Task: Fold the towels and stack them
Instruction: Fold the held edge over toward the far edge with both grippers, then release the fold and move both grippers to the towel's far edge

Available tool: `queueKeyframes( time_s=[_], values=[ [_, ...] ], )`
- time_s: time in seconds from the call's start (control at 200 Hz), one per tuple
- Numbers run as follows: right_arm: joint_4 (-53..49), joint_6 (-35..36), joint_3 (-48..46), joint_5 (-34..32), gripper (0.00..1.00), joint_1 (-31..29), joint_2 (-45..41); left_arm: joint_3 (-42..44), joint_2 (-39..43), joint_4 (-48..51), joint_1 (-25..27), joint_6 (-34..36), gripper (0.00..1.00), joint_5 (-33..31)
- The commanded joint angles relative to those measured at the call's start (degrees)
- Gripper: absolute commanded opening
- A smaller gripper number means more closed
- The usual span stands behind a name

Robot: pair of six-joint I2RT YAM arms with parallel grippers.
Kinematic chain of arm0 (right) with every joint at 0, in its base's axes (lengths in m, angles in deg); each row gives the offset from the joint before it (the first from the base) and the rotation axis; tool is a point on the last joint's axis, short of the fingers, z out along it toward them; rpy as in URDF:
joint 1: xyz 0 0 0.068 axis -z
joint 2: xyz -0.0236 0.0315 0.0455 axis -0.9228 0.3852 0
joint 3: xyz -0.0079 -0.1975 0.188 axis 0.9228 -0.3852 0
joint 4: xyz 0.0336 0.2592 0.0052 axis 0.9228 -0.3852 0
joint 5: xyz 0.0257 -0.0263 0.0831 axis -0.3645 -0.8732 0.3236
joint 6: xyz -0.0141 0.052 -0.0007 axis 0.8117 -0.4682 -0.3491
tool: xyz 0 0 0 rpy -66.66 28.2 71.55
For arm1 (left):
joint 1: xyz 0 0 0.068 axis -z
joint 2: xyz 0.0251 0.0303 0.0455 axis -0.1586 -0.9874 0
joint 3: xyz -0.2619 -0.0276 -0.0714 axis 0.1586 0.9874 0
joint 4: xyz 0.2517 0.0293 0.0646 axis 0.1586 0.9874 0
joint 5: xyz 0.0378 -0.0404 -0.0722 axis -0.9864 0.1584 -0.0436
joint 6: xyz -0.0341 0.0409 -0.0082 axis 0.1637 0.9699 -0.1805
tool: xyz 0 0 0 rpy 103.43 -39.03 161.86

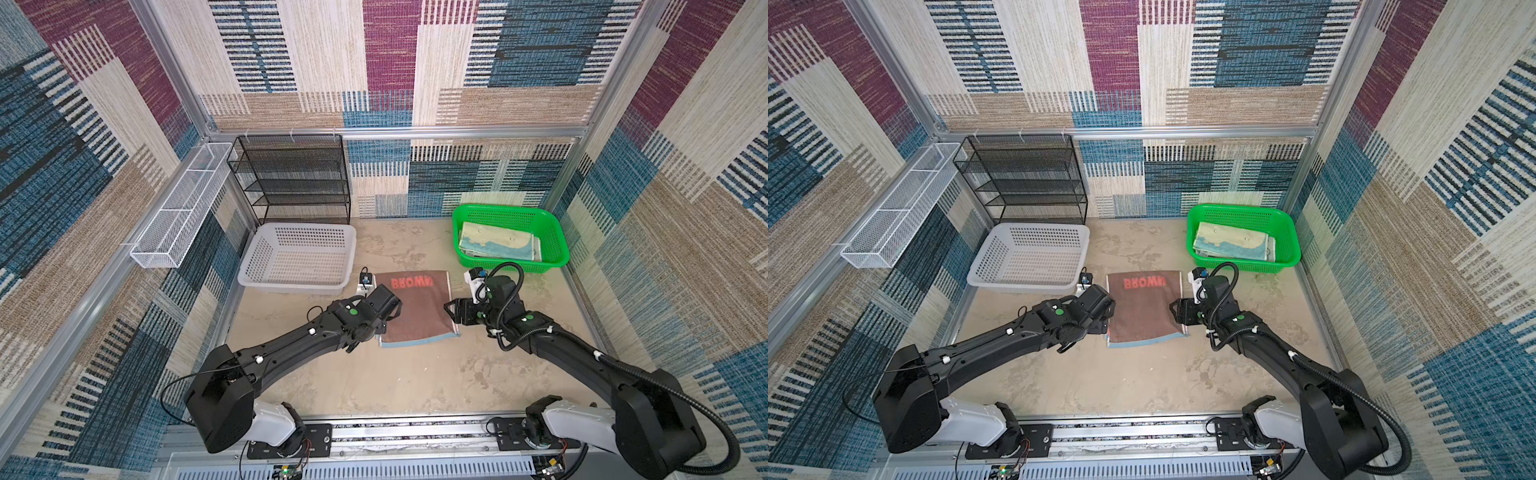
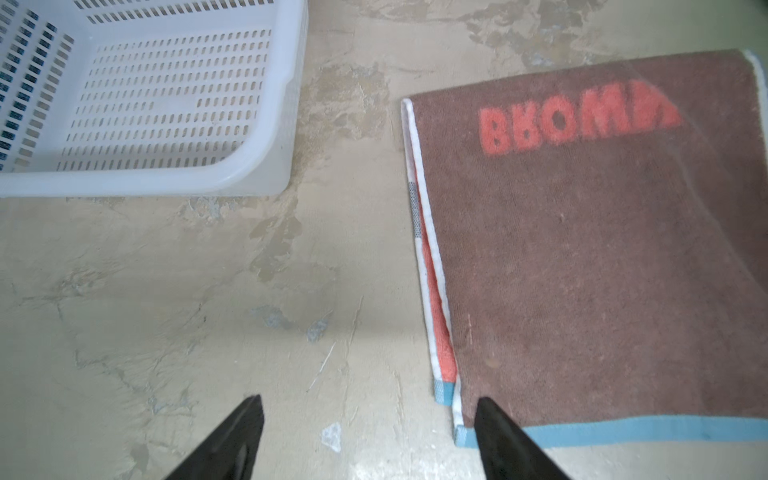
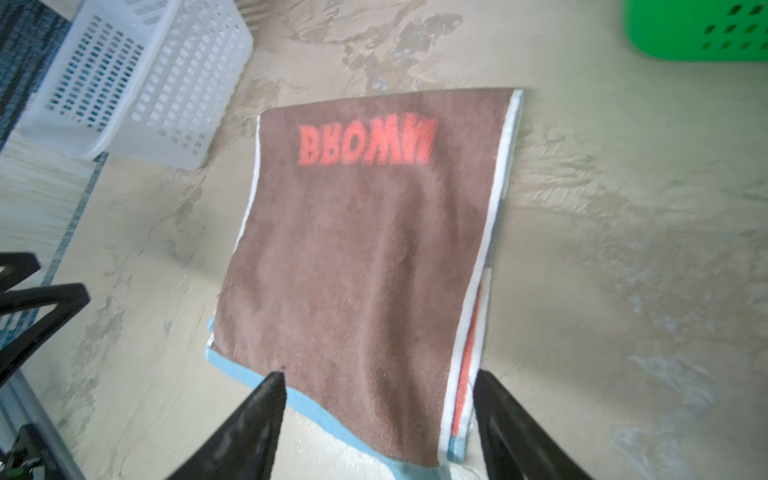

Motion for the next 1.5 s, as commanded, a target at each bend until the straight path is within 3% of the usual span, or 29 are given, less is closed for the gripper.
queueKeyframes(
  time_s=[0.0,0.22,0.441,1.002,1.337,1.492],
  values=[
    [0.53,-0.55,4.3,-6.74,0.69,0.4,5.47,-1.7,-2.02,-4.56,-2.61,3.83,0.84,2.0],
    [4.68,1.12,13.11,-11.18,0.63,2.54,18.18,-6.47,-8.92,-10.52,-8.93,8.98,0.84,7.0],
    [6.8,2.65,19.69,-10.09,0.53,4.22,28.09,-12.77,-16.65,-13.31,-12.5,12.31,0.83,10.35],
    [9.45,3.76,28.39,-9.25,0.43,4.46,40.37,-26.77,-33.79,-13.67,-17.27,14.56,0.79,16.27],
    [8.77,3.8,31.62,-9.79,0.38,4.56,43.11,-31.69,-40.35,-12.02,-17.69,14.3,0.66,18.32],
    [8.93,3.81,32.35,-9.55,0.29,4.56,44.28,-32.6,-42.19,-11.75,-17.86,14.49,0.54,18.31]
  ],
)
